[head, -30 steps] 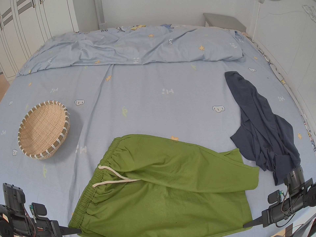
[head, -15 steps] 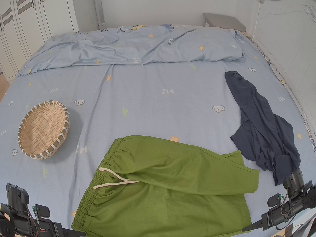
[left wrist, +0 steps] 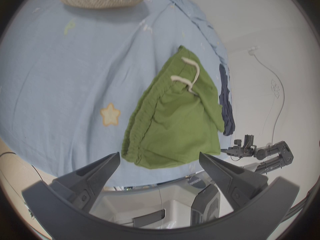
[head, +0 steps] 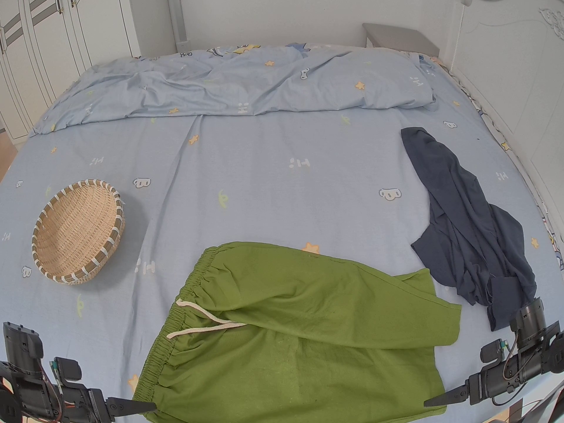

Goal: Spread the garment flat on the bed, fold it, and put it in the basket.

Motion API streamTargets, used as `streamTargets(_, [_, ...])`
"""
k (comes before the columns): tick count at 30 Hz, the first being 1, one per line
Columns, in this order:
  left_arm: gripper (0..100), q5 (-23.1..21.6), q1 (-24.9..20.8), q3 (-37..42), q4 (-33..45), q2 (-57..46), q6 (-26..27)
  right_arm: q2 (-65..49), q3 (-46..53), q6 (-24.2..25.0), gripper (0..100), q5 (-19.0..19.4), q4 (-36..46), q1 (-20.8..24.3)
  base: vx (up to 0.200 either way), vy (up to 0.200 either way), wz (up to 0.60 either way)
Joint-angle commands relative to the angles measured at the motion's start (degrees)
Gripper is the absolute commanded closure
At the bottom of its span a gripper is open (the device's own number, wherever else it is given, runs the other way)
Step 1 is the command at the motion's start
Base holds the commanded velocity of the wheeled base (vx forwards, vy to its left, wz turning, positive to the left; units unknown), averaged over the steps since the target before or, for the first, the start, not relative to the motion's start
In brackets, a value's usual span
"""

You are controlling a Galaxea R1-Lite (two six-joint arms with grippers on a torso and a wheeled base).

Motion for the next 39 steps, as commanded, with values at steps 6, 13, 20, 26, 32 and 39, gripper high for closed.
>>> streamTargets(6, [0,0.6,6.7,-21.8,20.4,-13.6,-0.6,-9.4,0.8,-0.3,0,-0.1,-6.6,-9.7,0.000,0.000,0.00])
streamTargets(13, [0,0.5,0.7,-41.0,20.9,1.7,-1.0,-13.4,-9.7,-1.1,0,-1.1,-7.7,-13.2,0.000,0.000,0.00])
streamTargets(20, [0,-0.2,0.1,-53.4,18.3,23.6,-1.8,-8.2,-23.7,-0.6,0,-1.3,-6.5,-12.3,0.000,0.000,0.00])
streamTargets(26, [0,-0.4,-0.5,-60.4,15.7,38.4,-1.6,-5.4,-26.2,-1.0,0,-1.4,-6.8,-11.4,0.000,0.000,0.00])
streamTargets(32, [0,-0.5,-1.6,-68.2,13.8,47.8,-2.0,-5.4,-25.9,-1.1,0,-1.4,-6.9,-10.9,0.000,0.000,0.00])
streamTargets(39, [0,-0.4,-6.5,-73.7,14.1,52.5,-2.5,-7.6,-25.3,-1.0,0,-3.2,-6.6,-9.1,0.000,0.000,0.00])
